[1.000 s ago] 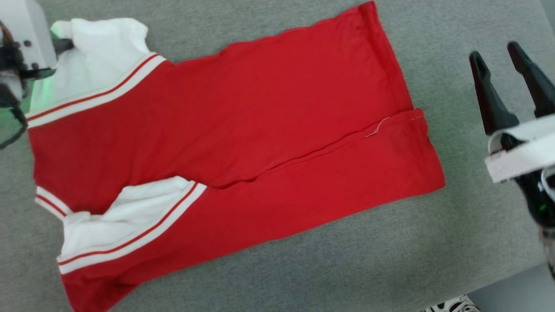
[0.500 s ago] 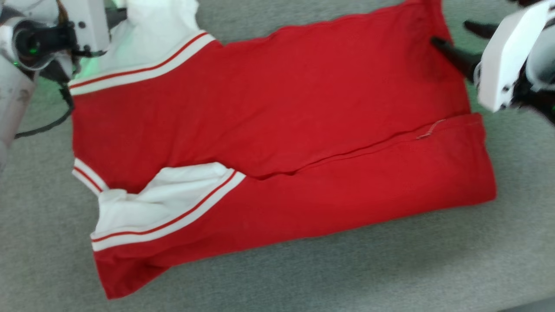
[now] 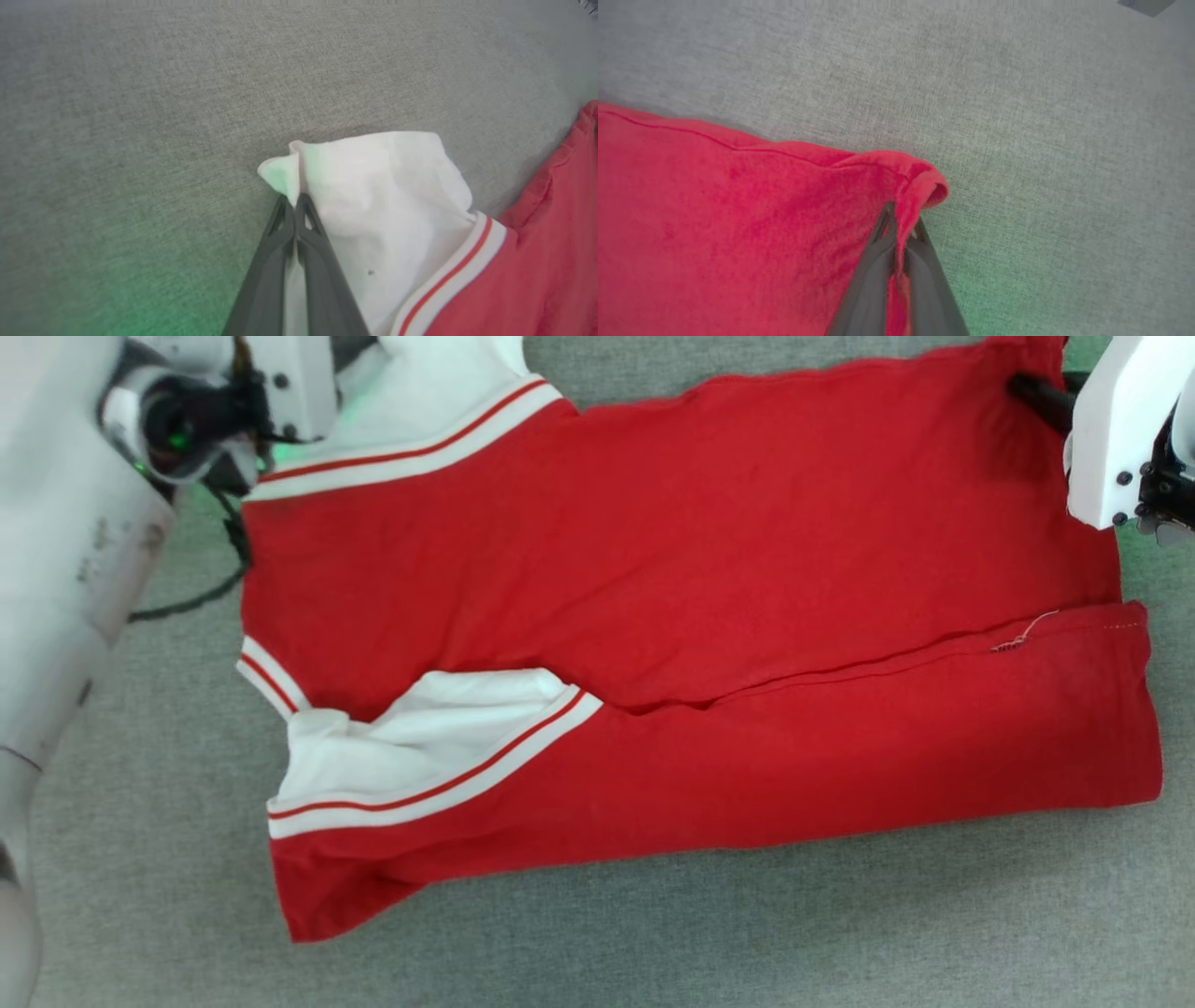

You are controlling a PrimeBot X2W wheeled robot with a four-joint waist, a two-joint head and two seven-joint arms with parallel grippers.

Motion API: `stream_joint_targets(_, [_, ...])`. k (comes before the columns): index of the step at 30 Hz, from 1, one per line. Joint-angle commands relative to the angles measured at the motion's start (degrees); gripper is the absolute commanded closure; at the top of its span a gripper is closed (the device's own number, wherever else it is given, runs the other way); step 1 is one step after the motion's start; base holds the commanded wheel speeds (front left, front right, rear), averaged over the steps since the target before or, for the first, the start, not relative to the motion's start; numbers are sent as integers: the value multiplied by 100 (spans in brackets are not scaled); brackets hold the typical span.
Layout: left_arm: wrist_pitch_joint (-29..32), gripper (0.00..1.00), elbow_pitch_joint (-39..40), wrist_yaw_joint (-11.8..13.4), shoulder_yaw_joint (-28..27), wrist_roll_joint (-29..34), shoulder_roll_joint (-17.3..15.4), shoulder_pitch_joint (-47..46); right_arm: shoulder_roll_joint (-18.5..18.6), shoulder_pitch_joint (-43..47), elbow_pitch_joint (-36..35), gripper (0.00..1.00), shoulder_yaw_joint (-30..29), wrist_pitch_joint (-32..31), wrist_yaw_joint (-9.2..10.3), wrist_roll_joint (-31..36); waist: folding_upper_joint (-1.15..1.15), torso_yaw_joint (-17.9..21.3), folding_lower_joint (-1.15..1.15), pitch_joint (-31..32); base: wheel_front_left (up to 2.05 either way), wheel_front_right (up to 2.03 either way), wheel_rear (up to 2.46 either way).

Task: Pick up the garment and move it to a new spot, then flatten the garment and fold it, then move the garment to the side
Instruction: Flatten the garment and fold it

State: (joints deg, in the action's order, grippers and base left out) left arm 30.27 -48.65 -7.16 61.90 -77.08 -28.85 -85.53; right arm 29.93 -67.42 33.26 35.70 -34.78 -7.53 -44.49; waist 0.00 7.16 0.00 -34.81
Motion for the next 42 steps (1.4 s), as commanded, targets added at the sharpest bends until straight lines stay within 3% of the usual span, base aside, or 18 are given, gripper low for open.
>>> stream_joint_targets(1, [-80,100,78,-45,58,-13,81,237,77,125,42,100,54,98,9,-43,0,-84,0,124,0,0,0])
stream_joint_targets(9, [-909,100,1150,-35,99,-96,-205,506,470,518,-485,100,107,622,9,-372,0,-413,0,847,0,0,0])
stream_joint_targets(19, [-1807,100,3322,-36,343,-231,-1172,1431,1213,1592,-1395,100,-41,731,9,-702,0,-820,0,1546,0,0,0])
stream_joint_targets(21, [-2155,100,3970,-37,488,-212,-1504,1895,1488,2104,-1686,100,-264,790,9,-724,0,-954,0,1668,0,0,0])
stream_joint_targets(26, [-2896,100,4779,-37,647,-211,-2037,2749,1752,3142,-2124,100,-869,952,9,-778,0,-1086,0,1801,0,0,0])
stream_joint_targets(34, [-3815,100,5255,7,822,-196,-2447,3904,1578,4538,-2503,100,-1830,1033,9,-658,0,-1090,0,1802,0,0,0])
stream_joint_targets(39, [-4086,100,5067,-10,902,-280,-2225,4320,1209,5090,-2540,100,-2325,1029,9,-536,0,-1106,0,1651,0,0,0])
stream_joint_targets(42, [-4172,100,4675,-22,936,-159,-1935,4390,1011,5171,-2395,100,-2460,1061,9,-351,0,-1092,0,1545,0,0,0])
